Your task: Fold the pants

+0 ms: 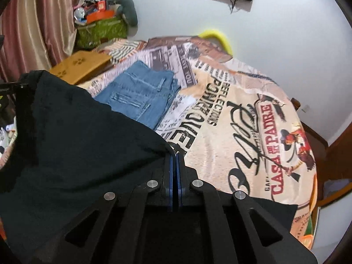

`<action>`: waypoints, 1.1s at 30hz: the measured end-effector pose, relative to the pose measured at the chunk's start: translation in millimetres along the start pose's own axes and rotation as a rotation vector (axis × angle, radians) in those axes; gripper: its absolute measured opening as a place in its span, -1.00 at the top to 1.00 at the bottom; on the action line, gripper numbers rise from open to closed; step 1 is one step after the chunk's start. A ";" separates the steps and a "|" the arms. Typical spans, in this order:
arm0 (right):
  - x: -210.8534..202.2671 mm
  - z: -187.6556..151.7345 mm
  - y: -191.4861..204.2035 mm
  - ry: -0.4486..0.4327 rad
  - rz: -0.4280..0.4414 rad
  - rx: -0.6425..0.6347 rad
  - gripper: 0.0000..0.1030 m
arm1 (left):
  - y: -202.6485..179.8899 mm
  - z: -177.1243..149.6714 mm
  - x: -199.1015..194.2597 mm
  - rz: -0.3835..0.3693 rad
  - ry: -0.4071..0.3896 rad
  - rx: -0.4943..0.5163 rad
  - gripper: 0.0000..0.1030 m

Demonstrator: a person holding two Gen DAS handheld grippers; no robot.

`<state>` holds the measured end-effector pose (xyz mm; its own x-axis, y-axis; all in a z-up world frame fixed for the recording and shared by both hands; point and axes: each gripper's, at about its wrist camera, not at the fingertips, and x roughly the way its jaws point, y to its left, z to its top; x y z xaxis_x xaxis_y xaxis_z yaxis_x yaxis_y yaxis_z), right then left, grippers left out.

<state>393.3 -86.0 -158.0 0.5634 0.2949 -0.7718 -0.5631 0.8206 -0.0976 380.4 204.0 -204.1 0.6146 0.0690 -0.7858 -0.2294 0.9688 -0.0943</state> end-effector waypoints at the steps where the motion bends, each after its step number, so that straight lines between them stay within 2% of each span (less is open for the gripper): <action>1: -7.1 -2.7 2.9 -0.005 0.004 -0.008 0.96 | -0.9 -1.2 -3.7 -0.002 -0.003 0.007 0.80; 5: -33.8 -20.6 15.2 -0.023 0.029 -0.022 0.96 | 0.2 -15.8 -26.7 0.001 -0.028 0.037 0.80; 14: -81.1 -64.6 35.8 -0.014 0.125 0.041 0.96 | 13.4 -59.1 -77.1 -0.002 -0.043 0.044 0.80; 22: -114.2 -110.6 64.2 -0.005 0.208 0.072 0.96 | 25.0 -113.5 -112.1 0.028 -0.045 0.046 0.80; 28: -126.3 -139.7 84.4 0.018 0.237 0.076 0.96 | 43.0 -151.3 -120.4 0.031 -0.016 -0.017 0.80; 33: -124.4 -160.8 94.9 0.057 0.243 0.096 0.96 | 61.0 -189.8 -116.3 0.034 0.041 -0.082 0.80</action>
<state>172.5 -123.6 -172.3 0.3822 0.4631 -0.7997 -0.6166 0.7724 0.1526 151.7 209.9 -234.5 0.5742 0.0898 -0.8138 -0.3117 0.9431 -0.1159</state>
